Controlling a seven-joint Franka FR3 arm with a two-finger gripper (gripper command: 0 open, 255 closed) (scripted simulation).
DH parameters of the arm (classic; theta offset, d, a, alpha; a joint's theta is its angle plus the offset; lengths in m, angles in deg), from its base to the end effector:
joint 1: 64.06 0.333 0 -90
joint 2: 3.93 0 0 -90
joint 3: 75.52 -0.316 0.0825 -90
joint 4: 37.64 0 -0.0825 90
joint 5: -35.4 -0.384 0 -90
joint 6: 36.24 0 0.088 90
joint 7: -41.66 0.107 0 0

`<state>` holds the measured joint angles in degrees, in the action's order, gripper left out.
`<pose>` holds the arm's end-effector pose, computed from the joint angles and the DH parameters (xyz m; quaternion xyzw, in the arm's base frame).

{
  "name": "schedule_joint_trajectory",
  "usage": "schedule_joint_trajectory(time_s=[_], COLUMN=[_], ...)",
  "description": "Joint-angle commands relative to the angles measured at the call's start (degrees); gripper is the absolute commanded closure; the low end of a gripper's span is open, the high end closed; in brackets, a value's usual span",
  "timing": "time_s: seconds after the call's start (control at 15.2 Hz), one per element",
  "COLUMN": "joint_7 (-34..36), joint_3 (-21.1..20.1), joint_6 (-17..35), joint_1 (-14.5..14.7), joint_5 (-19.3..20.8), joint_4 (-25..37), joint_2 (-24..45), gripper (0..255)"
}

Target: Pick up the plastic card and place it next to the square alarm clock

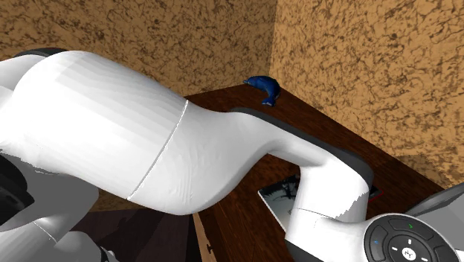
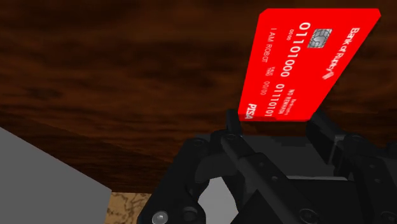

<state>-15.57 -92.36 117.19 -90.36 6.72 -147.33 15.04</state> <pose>0.6401 -0.1356 0.3734 -0.9393 -0.1879 -0.2822 0.0535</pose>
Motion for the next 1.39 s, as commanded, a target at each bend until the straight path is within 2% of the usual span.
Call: schedule_joint_trajectory(time_s=[0.0, 0.13, 0.2, 0.53, 0.79, 1.32], joint_7=[-0.02, -0.02, -0.02, -0.02, -0.65, -0.66], joint_3=[-0.01, -0.01, -0.01, -0.01, 0.15, 0.18], joint_6=[0.05, 0.05, 0.05, 0.05, -4.54, -4.55], joint_1=[0.0, 0.0, 0.0, 0.0, -2.04, -2.01], joint_5=[-0.02, -0.02, -0.02, -0.02, -1.17, -1.18], joint_4=[-0.02, -0.02, -0.02, -0.02, -2.92, -2.92], joint_2=[0.02, 0.02, 0.02, 0.02, -6.87, -6.88], gripper=[255, 255, 0, 0, 0, 0])
